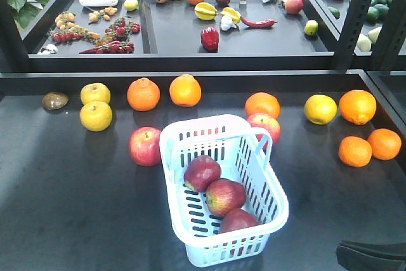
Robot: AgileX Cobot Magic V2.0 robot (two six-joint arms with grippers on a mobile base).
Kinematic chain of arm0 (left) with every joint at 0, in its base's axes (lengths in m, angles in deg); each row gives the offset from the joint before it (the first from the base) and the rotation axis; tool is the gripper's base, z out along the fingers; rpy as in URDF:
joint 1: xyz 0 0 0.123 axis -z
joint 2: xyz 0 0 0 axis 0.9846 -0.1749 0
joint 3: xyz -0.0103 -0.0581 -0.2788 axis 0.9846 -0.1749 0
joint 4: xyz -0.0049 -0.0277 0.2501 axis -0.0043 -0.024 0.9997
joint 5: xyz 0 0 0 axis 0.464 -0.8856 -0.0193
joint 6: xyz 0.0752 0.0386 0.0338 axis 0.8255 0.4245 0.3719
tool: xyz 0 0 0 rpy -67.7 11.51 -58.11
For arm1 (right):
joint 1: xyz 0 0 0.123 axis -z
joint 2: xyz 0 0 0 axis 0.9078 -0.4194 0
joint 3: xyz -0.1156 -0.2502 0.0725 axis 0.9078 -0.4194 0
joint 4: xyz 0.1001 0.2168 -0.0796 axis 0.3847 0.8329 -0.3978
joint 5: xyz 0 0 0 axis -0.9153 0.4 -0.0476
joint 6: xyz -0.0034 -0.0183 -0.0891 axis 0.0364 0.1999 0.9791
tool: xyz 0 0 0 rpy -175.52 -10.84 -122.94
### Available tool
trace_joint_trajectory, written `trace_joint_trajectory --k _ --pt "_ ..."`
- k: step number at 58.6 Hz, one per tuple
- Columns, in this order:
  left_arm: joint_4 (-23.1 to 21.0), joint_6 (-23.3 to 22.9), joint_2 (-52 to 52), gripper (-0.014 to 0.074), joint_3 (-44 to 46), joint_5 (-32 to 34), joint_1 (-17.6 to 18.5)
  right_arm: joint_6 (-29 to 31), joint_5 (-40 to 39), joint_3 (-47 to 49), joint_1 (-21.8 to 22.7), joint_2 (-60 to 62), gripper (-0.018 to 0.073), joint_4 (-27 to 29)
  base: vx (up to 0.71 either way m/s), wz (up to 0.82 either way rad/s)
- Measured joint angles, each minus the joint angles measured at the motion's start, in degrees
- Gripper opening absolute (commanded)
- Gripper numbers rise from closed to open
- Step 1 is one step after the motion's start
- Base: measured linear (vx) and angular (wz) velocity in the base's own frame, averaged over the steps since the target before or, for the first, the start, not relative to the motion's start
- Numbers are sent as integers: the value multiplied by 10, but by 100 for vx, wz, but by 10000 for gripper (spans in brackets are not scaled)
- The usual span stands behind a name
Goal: Pick three apples into basket with both arms
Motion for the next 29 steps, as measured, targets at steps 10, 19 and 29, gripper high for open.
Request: trace_joint_trajectory --k 10,19,29 --pt "0 0 0 -6 0 0 0 0 0 0 0 0 -6 0 0 0" --pt "0 -1 0 -6 0 0 0 0 0 0 0 0 -6 0 0 0" --pt "0 -1 0 -6 0 0 0 -1 -2 -3 0 1 -6 -10 0 0"
